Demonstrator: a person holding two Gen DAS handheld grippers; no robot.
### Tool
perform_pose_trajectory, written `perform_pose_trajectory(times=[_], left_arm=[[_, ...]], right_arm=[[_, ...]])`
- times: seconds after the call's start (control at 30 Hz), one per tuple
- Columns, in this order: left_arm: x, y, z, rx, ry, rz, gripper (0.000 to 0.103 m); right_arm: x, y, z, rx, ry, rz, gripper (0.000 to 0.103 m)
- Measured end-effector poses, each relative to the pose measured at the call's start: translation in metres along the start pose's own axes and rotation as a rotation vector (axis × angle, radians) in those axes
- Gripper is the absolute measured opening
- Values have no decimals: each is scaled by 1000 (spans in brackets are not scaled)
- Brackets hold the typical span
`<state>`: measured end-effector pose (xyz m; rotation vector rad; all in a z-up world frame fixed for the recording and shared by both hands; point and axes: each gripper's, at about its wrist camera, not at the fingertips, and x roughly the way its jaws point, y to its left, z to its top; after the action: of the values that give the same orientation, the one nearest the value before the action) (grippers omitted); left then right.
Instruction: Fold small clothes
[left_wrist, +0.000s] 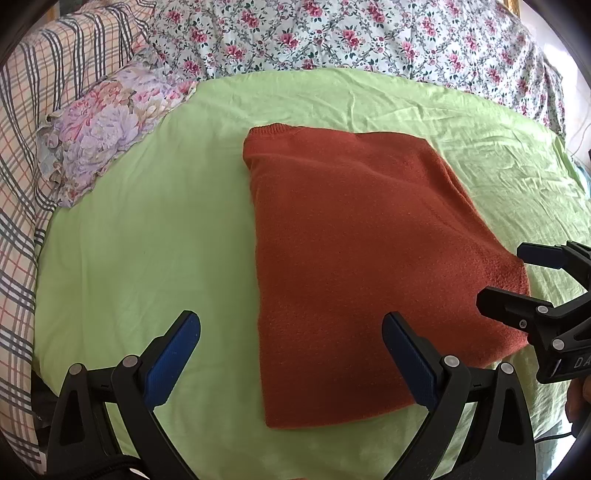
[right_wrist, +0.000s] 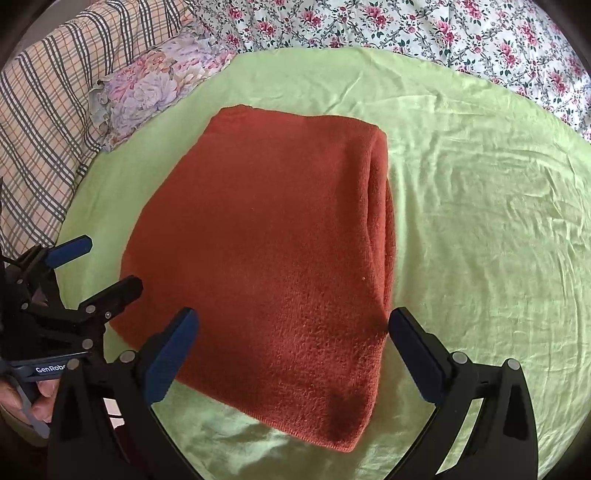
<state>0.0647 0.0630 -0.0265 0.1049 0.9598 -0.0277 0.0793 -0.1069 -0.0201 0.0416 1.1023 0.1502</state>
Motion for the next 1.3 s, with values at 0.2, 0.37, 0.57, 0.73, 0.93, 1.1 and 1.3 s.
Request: perform_pose_trajectory(times=[0.2,0.37,0.57,0.73,0.93,1.1,1.3], left_arm=[[-2,-2,-1,-1,-6,-3,99],[-4,-1,-1,-4,-13,-2,99],[-6,-1,-1,-3,-18,-2,99],[-6,0,-1,-1,-17,-5,99],[-7,0,-1,-2,-19,-5,99],[-9,0,-1,-2,-21,-4,99],[-11,-1,-1,-1,-26,-2,99]], right_arm=[[-1,1,0,-1,-1,-1,102],[-1,-1,1,-4,-2,2,102],[-4,-2,2,-3,-6,2,102],[-6,-1,1,3,-10,-2,102],[-8,-3,1,2,-15,-3,102],[-8,-3,1,3,-15,-2,102],[-8,-3,1,3,-17,-1,102]])
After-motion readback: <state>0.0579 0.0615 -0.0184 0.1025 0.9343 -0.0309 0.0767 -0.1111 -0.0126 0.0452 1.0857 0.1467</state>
